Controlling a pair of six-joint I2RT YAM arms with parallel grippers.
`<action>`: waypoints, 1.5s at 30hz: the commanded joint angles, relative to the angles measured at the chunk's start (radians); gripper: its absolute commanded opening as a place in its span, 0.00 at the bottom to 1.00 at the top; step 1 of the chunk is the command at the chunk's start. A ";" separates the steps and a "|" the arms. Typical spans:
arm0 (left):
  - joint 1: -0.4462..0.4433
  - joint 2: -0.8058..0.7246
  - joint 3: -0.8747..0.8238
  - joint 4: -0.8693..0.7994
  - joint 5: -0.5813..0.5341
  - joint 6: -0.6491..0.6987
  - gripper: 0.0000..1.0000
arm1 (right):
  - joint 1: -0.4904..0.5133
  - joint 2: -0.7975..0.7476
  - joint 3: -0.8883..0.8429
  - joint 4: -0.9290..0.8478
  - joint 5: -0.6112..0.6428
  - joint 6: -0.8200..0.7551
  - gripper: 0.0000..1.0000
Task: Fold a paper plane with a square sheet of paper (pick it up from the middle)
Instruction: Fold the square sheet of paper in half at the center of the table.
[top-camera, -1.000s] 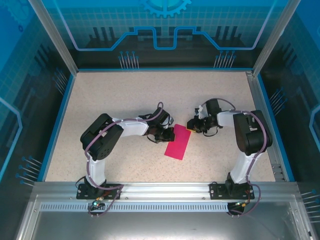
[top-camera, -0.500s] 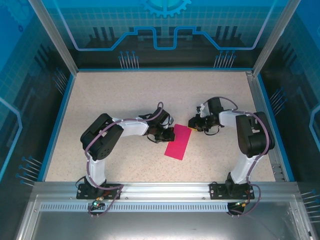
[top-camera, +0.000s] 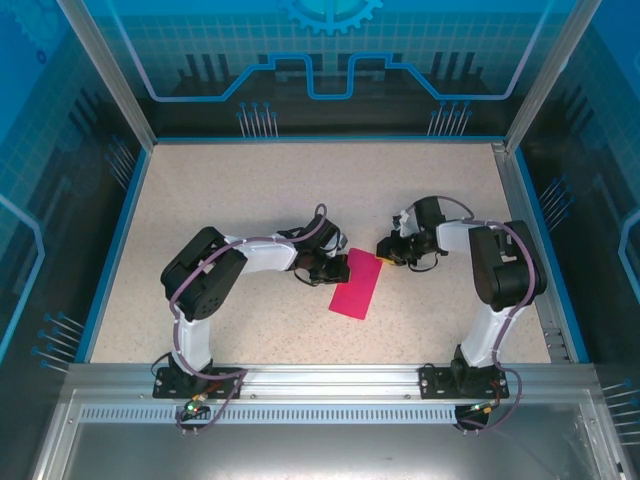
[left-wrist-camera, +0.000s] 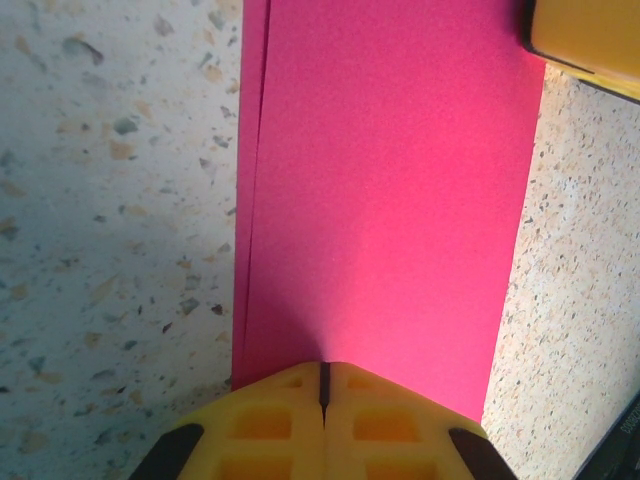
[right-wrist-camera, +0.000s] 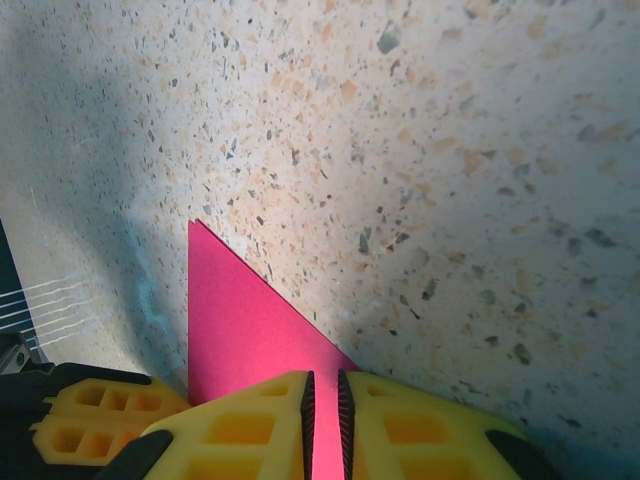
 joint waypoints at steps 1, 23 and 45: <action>-0.012 0.062 -0.029 -0.100 -0.057 0.022 0.00 | -0.024 -0.043 0.027 -0.030 -0.020 0.000 0.18; -0.013 0.060 -0.018 -0.100 -0.051 0.022 0.00 | -0.011 -0.134 -0.019 -0.056 -0.026 0.010 0.19; -0.012 0.025 -0.024 -0.087 -0.036 0.007 0.00 | 0.200 -0.249 -0.335 0.160 -0.017 0.133 0.19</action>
